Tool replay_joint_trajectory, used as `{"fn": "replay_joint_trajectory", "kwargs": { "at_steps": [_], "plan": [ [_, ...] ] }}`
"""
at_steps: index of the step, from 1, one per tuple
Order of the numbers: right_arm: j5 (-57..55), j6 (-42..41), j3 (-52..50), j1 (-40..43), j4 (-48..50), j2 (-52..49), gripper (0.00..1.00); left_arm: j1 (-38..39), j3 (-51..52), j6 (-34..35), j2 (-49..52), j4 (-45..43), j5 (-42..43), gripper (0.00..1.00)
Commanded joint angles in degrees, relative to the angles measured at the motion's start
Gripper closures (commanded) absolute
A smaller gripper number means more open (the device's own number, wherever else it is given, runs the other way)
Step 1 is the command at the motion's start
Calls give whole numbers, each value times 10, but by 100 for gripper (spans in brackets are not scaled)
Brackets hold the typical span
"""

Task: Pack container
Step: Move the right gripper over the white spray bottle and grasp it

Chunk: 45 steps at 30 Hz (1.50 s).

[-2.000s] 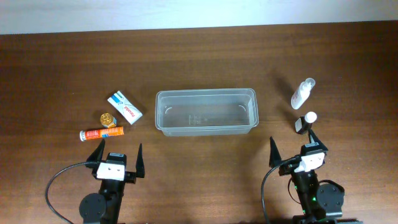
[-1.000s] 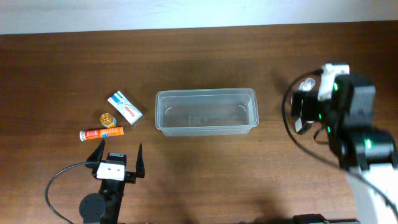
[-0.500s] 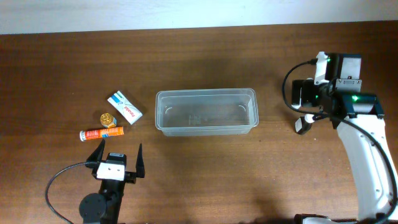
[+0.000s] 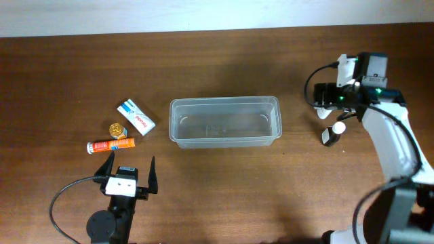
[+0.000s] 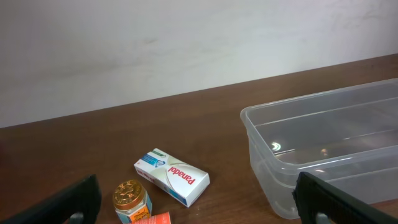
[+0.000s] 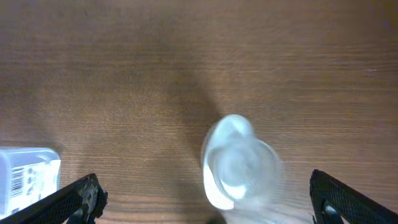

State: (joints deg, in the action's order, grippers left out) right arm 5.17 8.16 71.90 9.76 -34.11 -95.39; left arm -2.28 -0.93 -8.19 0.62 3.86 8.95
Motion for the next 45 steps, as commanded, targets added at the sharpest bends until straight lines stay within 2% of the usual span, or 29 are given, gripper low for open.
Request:
{"fn": "replay_joint_trajectory", "kwargs": {
  "at_steps": [1, 5, 8, 14, 28, 33, 38, 41, 45],
  "plan": [
    [24, 6, 11, 4, 10, -31, 0, -3, 4, -11, -3, -1, -4, 1],
    [24, 6, 11, 5, 19, -61, 5, -3, 4, -11, -3, -1, -3, 1],
    [23, 6, 11, 5, 21, -72, 12, -3, 4, -11, -3, -1, -3, 1],
    [21, 5, 10, 19, 20, -74, 35, -3, 4, -11, -3, -1, -3, 1],
    [22, 6, 10, 41, 42, -99, 38, -3, 4, -11, -3, -1, -3, 1],
    [31, 6, 10, 41, 44, -111, 60, -3, 4, -11, -3, -1, -3, 1],
    [34, 6, 10, 41, 45, -111, 75, -3, 4, -11, -3, -1, -3, 1],
    [43, 6, 12, 41, 44, -110, 80, -3, 4, -11, -3, -1, -3, 1],
    [78, 6, 37, 41, 19, -108, 80, -3, 4, -11, -3, -1, -3, 1]
  ]
}}
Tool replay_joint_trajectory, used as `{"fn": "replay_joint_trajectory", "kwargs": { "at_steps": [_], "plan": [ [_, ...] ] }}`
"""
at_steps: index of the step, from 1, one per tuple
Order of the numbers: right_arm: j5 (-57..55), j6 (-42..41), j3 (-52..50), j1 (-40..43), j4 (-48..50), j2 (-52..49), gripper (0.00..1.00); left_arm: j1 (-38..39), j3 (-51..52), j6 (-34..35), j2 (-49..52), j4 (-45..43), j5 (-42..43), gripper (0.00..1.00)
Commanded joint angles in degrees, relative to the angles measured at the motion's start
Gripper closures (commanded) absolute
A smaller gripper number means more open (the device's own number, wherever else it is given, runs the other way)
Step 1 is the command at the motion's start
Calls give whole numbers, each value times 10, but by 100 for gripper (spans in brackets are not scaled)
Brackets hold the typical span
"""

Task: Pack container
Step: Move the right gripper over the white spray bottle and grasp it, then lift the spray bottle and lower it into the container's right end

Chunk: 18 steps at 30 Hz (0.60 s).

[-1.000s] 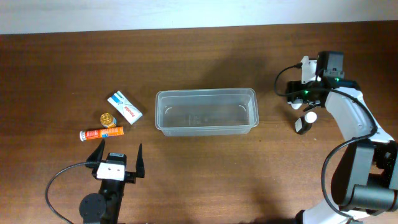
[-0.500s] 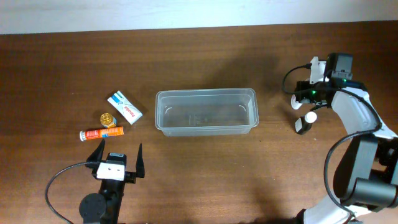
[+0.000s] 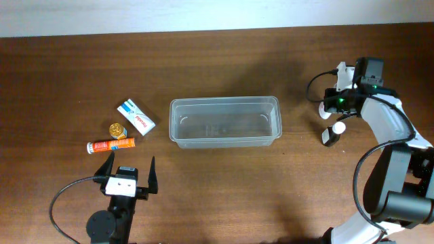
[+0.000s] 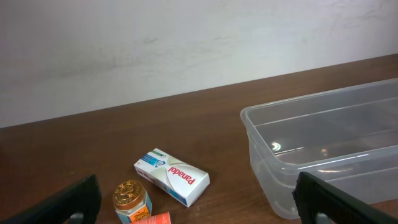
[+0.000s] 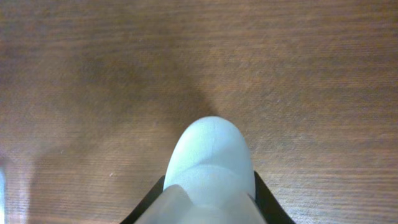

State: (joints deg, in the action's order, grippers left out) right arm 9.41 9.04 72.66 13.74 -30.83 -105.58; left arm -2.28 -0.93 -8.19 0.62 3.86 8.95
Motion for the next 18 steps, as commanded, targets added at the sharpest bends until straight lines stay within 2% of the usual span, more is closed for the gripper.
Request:
{"fn": "replay_joint_trajectory", "kwargs": {
  "at_steps": [1, 9, 13, 18],
  "plan": [
    [42, -3, 40, 2, -22, -5, 81, -3, 4, -11, -3, -1, -3, 1],
    [67, -5, 203, -15, -202, 16, 81, -3, 4, -11, -3, -1, -3, 1],
    [82, -9, 293, -43, -301, 25, 81, -3, 4, -11, -3, -1, -3, 1],
    [132, -10, 361, -91, -376, 34, 81, -3, 4, -11, -3, -1, -3, 1]
  ]
}}
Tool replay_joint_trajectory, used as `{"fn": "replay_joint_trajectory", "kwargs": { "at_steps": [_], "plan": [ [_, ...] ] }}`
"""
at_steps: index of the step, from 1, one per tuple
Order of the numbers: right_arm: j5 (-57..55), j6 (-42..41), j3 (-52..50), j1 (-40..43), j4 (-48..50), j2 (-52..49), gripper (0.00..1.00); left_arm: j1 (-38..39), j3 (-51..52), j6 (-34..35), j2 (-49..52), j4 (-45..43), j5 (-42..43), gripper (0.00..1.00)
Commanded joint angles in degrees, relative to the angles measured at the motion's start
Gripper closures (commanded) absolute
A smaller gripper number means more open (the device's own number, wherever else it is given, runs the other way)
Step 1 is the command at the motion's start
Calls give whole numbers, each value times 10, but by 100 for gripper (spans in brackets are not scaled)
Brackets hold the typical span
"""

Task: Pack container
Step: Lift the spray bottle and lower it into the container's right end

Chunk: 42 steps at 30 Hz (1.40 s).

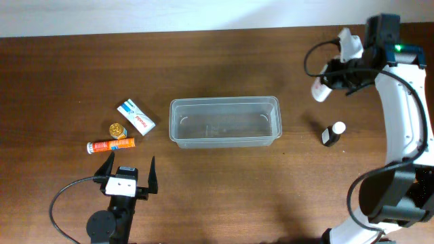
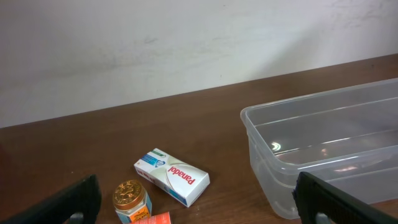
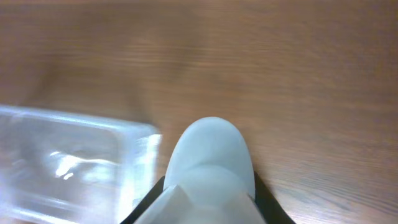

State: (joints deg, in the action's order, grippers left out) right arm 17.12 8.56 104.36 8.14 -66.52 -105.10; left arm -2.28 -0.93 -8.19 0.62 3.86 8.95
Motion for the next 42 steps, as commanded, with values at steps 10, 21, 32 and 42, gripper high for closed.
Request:
{"fn": "replay_joint_trajectory", "kwargs": {
  "at_steps": [10, 21, 32, 42],
  "plan": [
    [52, -22, 31, -165, -47, 28, 80, -3, 4, -11, -3, -1, -4, 1],
    [-102, -103, -54, -257, 2, 9, 80, -3, 4, -11, -3, -1, -4, 1],
    [-163, -202, -188, -269, 165, 7, 80, -3, 4, -11, -3, -1, -3, 0],
    [-197, -241, -299, -269, 316, 7, 80, -3, 4, -11, -3, -1, -3, 1]
  ]
}}
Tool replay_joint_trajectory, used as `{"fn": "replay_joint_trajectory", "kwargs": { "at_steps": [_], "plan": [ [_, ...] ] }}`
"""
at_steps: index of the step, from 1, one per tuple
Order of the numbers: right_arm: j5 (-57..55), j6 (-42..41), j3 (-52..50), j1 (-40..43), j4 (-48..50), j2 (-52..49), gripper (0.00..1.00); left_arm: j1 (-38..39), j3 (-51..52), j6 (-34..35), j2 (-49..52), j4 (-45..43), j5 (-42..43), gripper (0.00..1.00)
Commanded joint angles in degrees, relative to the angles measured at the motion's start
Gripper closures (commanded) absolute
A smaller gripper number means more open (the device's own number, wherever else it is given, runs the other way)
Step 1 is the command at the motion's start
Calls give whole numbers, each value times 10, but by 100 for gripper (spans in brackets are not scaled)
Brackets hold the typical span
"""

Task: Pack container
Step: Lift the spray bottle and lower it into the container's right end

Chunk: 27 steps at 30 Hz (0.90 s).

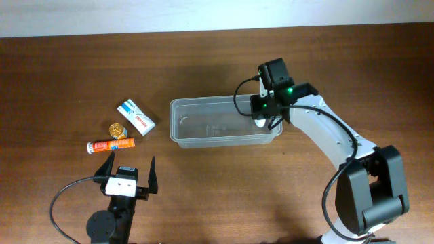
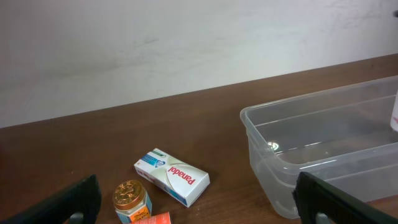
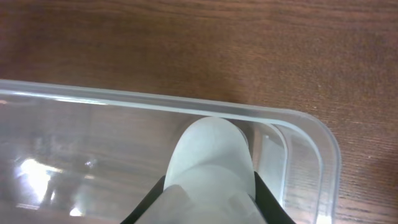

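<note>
The clear plastic container (image 1: 224,122) lies mid-table. My right gripper (image 1: 263,116) is at the container's right end, shut on a white bottle (image 3: 211,162) that fills the right wrist view between the black fingers (image 3: 264,198). The bottle hangs just inside the container rim (image 3: 186,107); whether it touches the floor cannot be told. From the left wrist view its edge shows as a white bottle (image 2: 394,112) at the far right. My left gripper (image 1: 129,175) rests open near the front left, with nothing in it.
Left of the container lie a Panadol box (image 1: 135,116), a gold-lidded jar (image 1: 117,129) and an orange tube (image 1: 110,145). The left wrist view shows the same box (image 2: 172,176) and jar (image 2: 131,199) in front of a pale wall.
My right gripper, still holding the white bottle, has moved left from above the table beyond the container's right end to inside that end. The left arm has not moved.
My right gripper stood open over the white bottle on the table at the far right. Then it was shut on the bottle there. Then it held the bottle up nearer the back edge, and now it holds it in the container's right end.
</note>
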State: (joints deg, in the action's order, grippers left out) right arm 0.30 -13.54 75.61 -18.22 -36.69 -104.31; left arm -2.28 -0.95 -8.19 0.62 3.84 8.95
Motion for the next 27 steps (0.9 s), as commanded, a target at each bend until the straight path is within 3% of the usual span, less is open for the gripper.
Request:
{"fn": "replay_joint_trajectory", "kwargs": {
  "at_steps": [1, 14, 19, 27],
  "plan": [
    [-32, -20, -16, -6, 24, -1, 80, -3, 4, -11, -3, -1, -3, 1],
    [-55, -20, -37, -6, 57, -3, 79, -3, 4, -11, -3, -1, -3, 1],
    [-55, -20, -37, -6, 61, -3, 57, -3, 4, -11, -3, -1, -3, 1],
    [-55, -19, -33, -6, 65, -2, 52, -3, 4, -11, -3, 0, -4, 1]
  ]
}}
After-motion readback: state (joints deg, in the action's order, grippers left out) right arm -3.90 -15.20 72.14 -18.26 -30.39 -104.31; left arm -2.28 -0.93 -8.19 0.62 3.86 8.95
